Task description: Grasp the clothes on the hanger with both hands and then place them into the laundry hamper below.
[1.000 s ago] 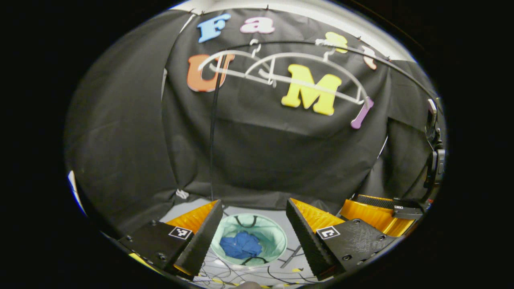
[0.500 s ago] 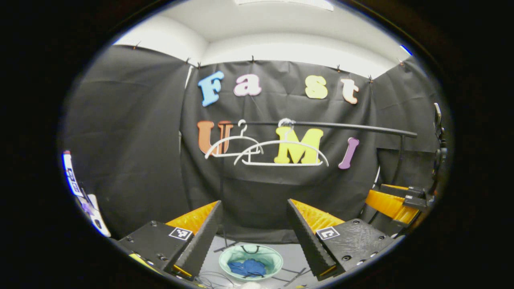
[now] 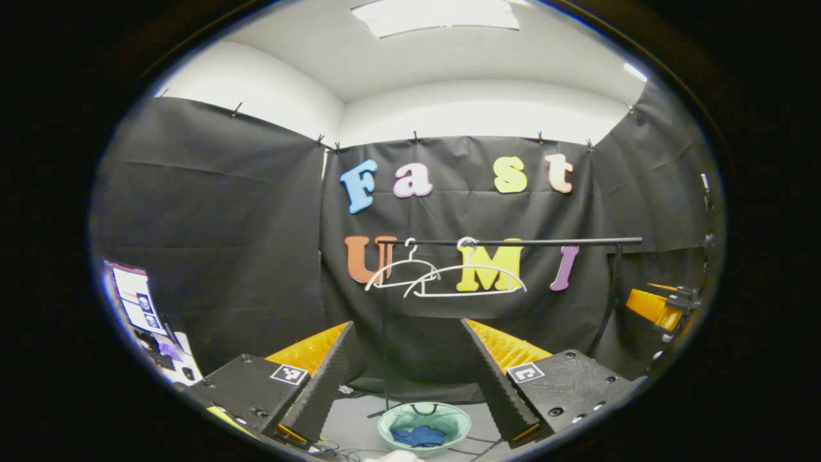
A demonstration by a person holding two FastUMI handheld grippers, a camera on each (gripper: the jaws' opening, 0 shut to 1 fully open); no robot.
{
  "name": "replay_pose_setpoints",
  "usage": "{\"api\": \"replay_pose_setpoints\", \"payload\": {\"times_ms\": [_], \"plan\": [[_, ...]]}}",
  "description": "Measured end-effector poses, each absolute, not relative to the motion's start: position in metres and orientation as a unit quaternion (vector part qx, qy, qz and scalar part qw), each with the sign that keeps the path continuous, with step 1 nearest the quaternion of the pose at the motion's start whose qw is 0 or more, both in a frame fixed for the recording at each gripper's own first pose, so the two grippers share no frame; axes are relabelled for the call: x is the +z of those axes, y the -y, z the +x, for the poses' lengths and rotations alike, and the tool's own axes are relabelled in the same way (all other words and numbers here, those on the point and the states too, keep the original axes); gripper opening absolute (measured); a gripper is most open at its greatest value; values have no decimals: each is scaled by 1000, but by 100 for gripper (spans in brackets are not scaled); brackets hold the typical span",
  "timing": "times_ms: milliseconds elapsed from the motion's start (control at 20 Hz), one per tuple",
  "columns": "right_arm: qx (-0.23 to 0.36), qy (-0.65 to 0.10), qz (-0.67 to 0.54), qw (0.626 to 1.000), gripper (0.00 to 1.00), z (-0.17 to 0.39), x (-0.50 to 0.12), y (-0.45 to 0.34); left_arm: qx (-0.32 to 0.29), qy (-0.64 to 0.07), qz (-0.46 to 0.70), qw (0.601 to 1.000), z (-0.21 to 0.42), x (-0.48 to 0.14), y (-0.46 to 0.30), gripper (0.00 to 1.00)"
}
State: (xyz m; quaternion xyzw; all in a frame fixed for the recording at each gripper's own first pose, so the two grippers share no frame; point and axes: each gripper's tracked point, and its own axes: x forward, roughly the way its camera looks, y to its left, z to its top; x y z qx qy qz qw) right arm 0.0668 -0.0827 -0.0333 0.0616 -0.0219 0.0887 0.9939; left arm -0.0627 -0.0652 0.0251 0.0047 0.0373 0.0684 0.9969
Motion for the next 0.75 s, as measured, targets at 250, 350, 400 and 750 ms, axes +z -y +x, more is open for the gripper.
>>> {"api": "replay_pose_setpoints", "payload": {"times_ms": [250, 350, 400, 750], "plan": [[74, 24, 57, 995, 96, 42, -26, 67, 77, -30, 13, 997, -91, 37, 35, 95], [70, 27, 64, 995, 96, 32, -23, 59, 72, -26, 16, 997, -98, 42, 28, 93], [70, 27, 62, 995, 96, 28, -21, 55, 72, -23, 18, 997, -102, 44, 23, 92], [59, 32, 34, 997, 99, 5, -19, 32, 68, -25, 31, 997, -110, 41, 2, 100]]}}
